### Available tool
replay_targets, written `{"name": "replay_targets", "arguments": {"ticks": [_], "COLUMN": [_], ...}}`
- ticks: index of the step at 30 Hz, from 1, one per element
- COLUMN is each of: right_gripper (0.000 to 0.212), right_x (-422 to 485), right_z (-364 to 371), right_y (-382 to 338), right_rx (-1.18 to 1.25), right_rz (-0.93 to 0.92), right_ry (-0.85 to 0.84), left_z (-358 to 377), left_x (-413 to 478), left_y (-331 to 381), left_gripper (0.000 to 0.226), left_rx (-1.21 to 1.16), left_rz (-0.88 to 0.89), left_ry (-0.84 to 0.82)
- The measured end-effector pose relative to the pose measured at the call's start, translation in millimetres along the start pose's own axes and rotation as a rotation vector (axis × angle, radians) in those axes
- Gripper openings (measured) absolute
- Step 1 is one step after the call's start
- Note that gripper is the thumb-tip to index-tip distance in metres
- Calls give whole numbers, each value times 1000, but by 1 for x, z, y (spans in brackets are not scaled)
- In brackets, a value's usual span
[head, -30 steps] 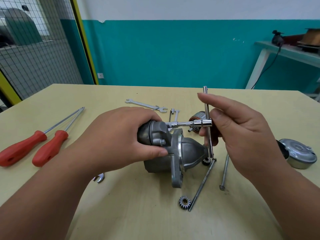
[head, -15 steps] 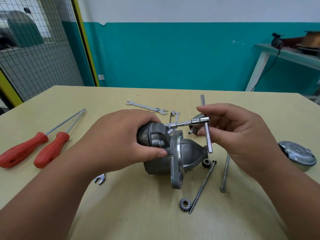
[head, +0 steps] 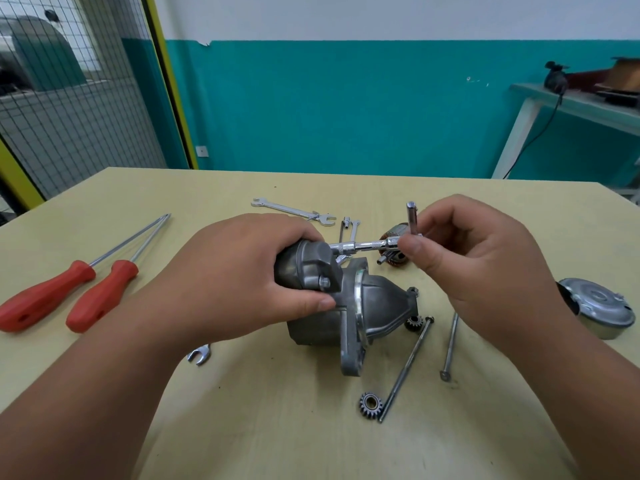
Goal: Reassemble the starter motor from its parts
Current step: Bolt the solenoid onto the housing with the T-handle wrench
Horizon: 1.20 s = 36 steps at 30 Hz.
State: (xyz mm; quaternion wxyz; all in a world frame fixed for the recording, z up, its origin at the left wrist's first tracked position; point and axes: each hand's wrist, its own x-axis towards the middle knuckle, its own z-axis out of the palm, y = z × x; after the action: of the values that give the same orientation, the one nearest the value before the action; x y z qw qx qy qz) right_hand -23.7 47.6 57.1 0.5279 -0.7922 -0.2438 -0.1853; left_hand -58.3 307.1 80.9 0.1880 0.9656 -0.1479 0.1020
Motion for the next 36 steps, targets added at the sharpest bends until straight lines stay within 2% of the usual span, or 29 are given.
{"name": "replay_targets", "arguments": {"ticks": [9, 16, 28, 36], "right_gripper": [26, 31, 33, 36], "right_x": [-1, -8, -6, -4], "right_z": [3, 9, 11, 11], "right_y": [-3, -5, -11, -8], "right_rx": [-61, 26, 142, 252], "right_rz": [-42, -24, 99, 207], "right_ry": [-62, -110, -243, -221], "left_z": [-1, 0, 0, 4], "left_x": [-2, -3, -1, -1], "left_y": [2, 7, 8, 10], "left_gripper": [65, 66, 69, 70], "left_rx": [24, 67, 125, 126], "left_rz": [43, 47, 39, 28], "left_ry": [-10, -6, -14, -2]}}
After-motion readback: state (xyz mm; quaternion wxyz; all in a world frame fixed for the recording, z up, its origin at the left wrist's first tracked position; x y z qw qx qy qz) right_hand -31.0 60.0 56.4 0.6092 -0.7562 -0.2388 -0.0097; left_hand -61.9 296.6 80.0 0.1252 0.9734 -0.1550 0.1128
